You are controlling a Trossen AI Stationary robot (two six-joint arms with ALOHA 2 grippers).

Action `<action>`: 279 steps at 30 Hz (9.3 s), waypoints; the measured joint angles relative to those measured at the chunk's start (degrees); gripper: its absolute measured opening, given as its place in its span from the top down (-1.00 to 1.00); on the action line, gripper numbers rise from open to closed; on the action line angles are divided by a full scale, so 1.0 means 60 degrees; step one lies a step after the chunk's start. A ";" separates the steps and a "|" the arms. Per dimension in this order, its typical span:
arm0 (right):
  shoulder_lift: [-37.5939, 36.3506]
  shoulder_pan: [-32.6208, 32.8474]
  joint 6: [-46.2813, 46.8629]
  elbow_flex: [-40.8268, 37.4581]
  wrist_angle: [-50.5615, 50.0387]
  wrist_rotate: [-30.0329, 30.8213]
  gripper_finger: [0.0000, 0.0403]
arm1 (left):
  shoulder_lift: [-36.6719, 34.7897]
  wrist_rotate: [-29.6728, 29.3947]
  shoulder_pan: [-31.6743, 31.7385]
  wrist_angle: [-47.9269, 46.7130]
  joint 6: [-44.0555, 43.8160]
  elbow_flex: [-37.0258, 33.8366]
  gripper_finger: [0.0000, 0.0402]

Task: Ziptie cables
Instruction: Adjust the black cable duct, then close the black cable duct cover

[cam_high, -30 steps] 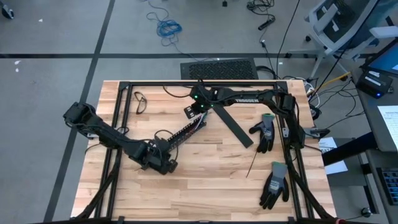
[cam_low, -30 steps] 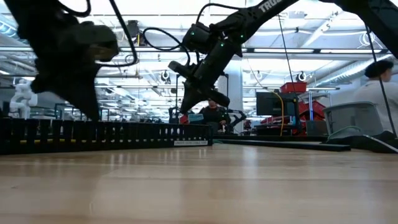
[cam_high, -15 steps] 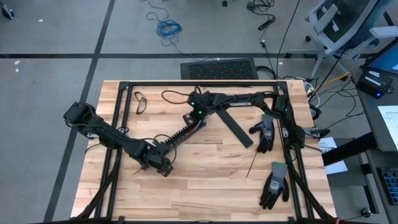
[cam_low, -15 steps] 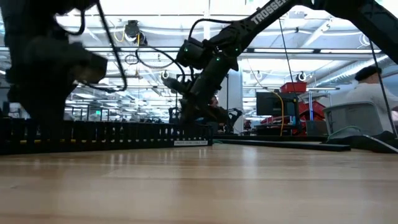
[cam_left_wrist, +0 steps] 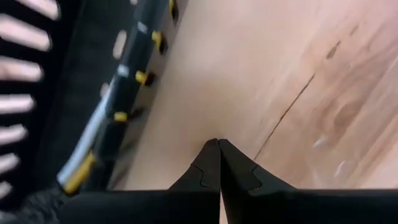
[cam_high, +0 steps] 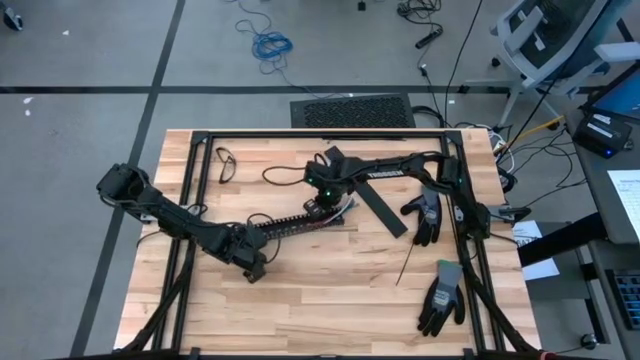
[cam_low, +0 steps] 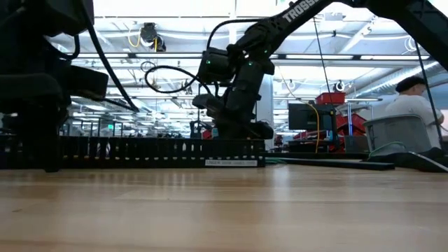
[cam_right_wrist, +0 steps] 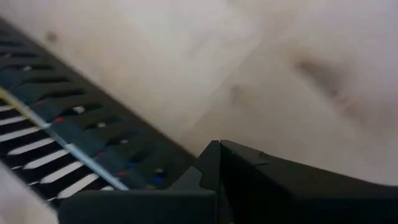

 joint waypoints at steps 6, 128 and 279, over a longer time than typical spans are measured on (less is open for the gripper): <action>-0.0005 0.0623 0.0420 0.0000 -0.0123 -0.0189 1.00 | 0.0011 -0.0392 0.0301 -0.0119 0.2011 -0.0015 1.00; -0.0546 -0.2142 -0.2377 -0.2167 -0.0908 0.2083 -0.19 | -0.3672 0.2531 0.8779 0.1214 1.2516 0.3319 1.00; 0.0841 0.1580 -0.5146 0.3013 -0.4000 0.1279 0.02 | -0.4954 0.3758 1.0728 -0.2129 1.3802 0.2681 1.00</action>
